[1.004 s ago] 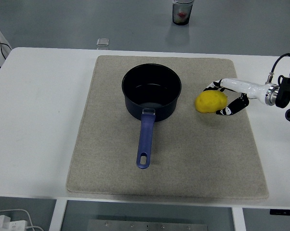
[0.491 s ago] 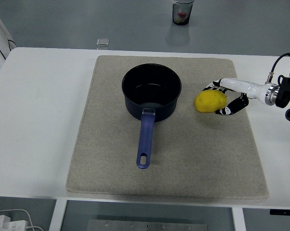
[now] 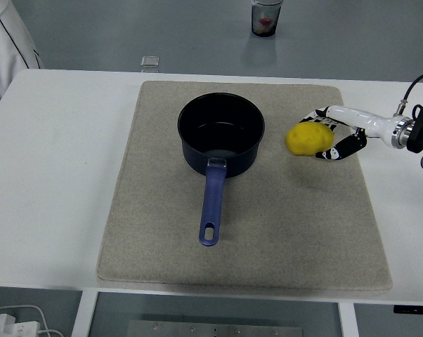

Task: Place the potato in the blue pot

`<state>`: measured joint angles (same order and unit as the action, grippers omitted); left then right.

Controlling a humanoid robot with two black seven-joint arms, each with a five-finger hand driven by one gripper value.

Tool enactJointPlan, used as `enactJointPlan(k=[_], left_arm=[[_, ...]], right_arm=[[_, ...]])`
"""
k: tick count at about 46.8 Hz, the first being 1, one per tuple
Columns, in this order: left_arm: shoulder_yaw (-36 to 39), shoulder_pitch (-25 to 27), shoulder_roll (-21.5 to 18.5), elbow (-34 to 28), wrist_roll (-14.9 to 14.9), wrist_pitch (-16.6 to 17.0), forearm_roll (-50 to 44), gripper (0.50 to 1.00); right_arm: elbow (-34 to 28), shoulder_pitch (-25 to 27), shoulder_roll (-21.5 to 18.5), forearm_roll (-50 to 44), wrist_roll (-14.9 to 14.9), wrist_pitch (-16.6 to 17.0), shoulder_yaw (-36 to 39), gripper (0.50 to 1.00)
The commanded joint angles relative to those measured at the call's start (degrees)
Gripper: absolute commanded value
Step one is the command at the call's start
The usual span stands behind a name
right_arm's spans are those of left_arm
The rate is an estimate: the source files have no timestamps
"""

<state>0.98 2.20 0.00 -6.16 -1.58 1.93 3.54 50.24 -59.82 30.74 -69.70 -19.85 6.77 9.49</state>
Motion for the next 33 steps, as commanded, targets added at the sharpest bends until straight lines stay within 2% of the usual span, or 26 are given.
enactJointPlan(k=[1, 4, 8, 22, 33], left_arm=[[-0.02, 0.00, 0.00, 0.01, 0.00, 0.00, -0.02, 0.996], [-0.02, 0.00, 0.00, 0.01, 0.00, 0.00, -0.02, 0.996], [-0.02, 0.00, 0.00, 0.01, 0.00, 0.00, -0.02, 0.996], [-0.02, 0.00, 0.00, 0.01, 0.00, 0.00, -0.02, 0.996], [-0.02, 0.00, 0.00, 0.01, 0.00, 0.00, -0.02, 0.996]], right_arm=[[-0.06, 0.05, 0.20, 2.29, -0.01, 0.00, -0.09, 0.545], [-0.23, -0.04, 0.29, 3.43, -0.10, 0.00, -0.09, 0.539], [-0.41, -0.30, 0.37, 5.27, -0.10, -0.09, 0.00, 0.500], [-0.41, -3.02, 1.16, 8.00, -0.10, 0.08, 1.05, 0.500], [-0.41, -7.41, -0.24, 8.00, -0.01, 0.70, 0.79, 0.500]])
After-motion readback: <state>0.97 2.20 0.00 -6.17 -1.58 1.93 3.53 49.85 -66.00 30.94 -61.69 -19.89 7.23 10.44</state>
